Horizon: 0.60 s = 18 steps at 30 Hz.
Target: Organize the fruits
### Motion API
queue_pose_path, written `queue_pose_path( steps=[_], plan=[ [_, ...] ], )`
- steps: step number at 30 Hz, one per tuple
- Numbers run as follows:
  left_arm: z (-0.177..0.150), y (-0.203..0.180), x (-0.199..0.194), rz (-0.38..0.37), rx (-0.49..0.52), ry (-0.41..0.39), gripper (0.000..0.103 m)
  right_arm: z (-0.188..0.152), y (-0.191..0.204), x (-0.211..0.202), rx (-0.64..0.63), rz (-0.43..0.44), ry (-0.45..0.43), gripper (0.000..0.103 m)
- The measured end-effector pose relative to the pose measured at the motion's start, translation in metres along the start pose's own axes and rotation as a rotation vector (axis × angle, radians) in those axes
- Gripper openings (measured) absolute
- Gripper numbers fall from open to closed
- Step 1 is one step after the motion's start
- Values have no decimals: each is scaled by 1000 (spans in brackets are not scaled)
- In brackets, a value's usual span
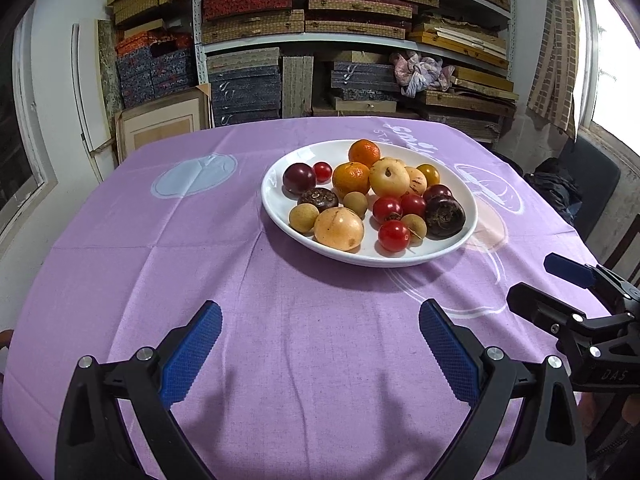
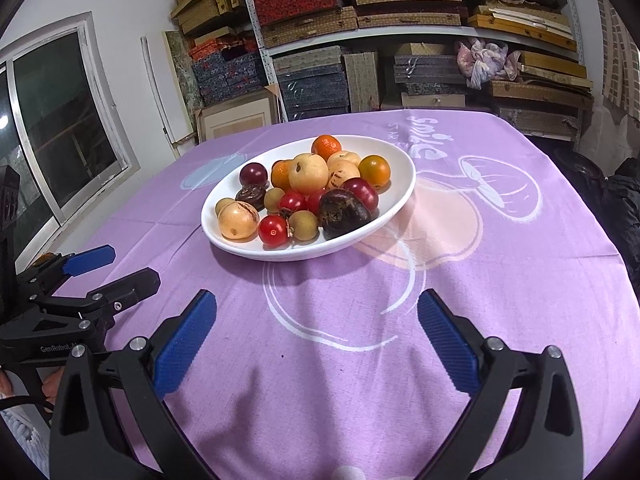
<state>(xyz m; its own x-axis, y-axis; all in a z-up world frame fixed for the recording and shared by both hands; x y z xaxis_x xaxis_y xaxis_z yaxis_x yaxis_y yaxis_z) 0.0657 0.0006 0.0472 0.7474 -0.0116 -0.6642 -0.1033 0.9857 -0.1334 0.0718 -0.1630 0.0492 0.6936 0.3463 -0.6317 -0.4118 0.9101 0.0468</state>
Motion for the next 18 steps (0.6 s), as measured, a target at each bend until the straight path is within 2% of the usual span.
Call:
queue_pose_path(
  steps=[9,15,18],
  plan=[
    [-5,-13,-8,39,59,-82,100,0,-2,1,2,3,4,99],
    [-7,-16,-7,71,80,-86,100,-1,-3,1,3,-2,2,99],
    [-7,-19,-6,62,93,-81,100,-1,-5,0,9,-2,-1,99]
  ],
)
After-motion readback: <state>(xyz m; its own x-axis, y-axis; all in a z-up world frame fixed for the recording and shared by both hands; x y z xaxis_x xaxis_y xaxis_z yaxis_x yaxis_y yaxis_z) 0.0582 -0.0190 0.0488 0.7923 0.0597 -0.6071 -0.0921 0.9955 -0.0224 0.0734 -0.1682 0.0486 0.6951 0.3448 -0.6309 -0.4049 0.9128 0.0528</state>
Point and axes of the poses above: each gripper's, at about its wrist camera, not at the fingertips, and x roughly the way its jaws point, y to its left, z to its top, the point moved 2 cm from there along x, roughly the way its jaws point, and after that the axes turned 12 degrees about -x, right-handed, at the moved point
